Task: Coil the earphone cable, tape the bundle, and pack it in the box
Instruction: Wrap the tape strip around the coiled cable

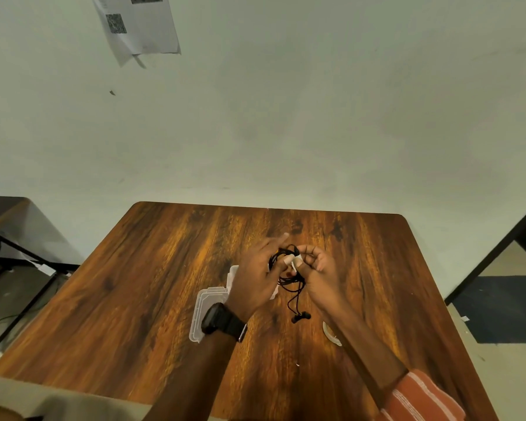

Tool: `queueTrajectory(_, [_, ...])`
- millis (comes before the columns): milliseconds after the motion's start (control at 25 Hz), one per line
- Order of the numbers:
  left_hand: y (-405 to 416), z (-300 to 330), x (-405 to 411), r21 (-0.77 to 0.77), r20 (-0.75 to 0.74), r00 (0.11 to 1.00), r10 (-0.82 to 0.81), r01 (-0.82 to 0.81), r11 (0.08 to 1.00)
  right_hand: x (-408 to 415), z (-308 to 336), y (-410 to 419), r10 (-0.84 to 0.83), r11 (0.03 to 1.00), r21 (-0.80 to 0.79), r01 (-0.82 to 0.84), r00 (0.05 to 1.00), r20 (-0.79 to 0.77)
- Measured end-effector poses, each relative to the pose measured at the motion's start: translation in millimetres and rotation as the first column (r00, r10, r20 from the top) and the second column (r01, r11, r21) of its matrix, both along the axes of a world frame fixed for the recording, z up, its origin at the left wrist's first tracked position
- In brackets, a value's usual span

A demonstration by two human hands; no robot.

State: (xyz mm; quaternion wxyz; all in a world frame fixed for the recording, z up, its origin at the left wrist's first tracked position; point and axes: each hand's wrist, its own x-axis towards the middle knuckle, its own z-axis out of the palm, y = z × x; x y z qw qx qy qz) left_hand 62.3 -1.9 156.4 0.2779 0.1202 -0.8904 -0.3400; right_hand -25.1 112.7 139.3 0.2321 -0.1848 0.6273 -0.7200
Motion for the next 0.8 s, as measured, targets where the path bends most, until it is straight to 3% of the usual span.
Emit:
queueTrajectory(120, [-12,-2,-10,0.084,0.017,1.000,-0.015,0.014,0.996,-4,-1,-5,0.032,0.998,0.056,-0.031,0.999,-0.028])
queueTrajectory(200, [-19,-6,-13,0.296,0.009,0.999,-0.040,0.035,0.955,-8,0,-9,0.028,0.997,0.076,-0.026,0.999,-0.037])
queueTrajectory(280, [-25,-17,-9,0.598,-0.032,0.997,-0.065,0.071,0.798,-15,5,-15,0.002,0.996,0.088,-0.001,1.000,-0.014])
queueTrajectory(360, [-26,-40,-1,0.780,-0.055,0.997,-0.059,0.080,0.620,-23,10,-26,-0.006,0.996,0.090,0.003,0.999,0.037])
queueTrajectory(440, [-15,-64,1,0.833,-0.008,0.998,-0.057,0.038,0.552,-31,12,-41,0.010,0.996,0.089,-0.017,0.997,0.079])
queueTrajectory(520, [0,-82,-8,0.825,0.143,0.990,0.016,-0.128,0.551,-37,10,-62,0.033,0.994,0.105,-0.042,0.996,0.089])
queueTrajectory(560, [8,-88,-12,0.838,0.204,0.975,0.086,-0.219,0.500,-39,9,-71,0.049,0.992,0.108,-0.057,0.995,0.083])
queueTrajectory(600, [15,-95,-15,0.878,0.239,0.955,0.175,-0.290,0.380,-40,9,-81,0.067,0.991,0.108,-0.074,0.995,0.074])
queueTrajectory(640, [19,-100,-20,0.933,0.268,0.931,0.249,-0.315,0.175,-41,8,-93,0.083,0.991,0.102,-0.089,0.994,0.070])
queueTrajectory(720, [19,-101,-32,0.935,0.283,0.932,0.226,-0.217,-0.280,-42,6,-112,0.097,0.991,0.083,-0.104,0.992,0.076])
queueTrajectory(760, [12,-101,-34,0.905,0.213,0.949,0.230,-0.103,-0.413,-43,2,-120,0.095,0.991,0.088,-0.102,0.992,0.083])
queueTrajectory(800, [-1,-101,-38,0.875,0.119,0.951,0.285,0.035,-0.482,-44,-3,-130,0.088,0.989,0.107,-0.097,0.992,0.088])
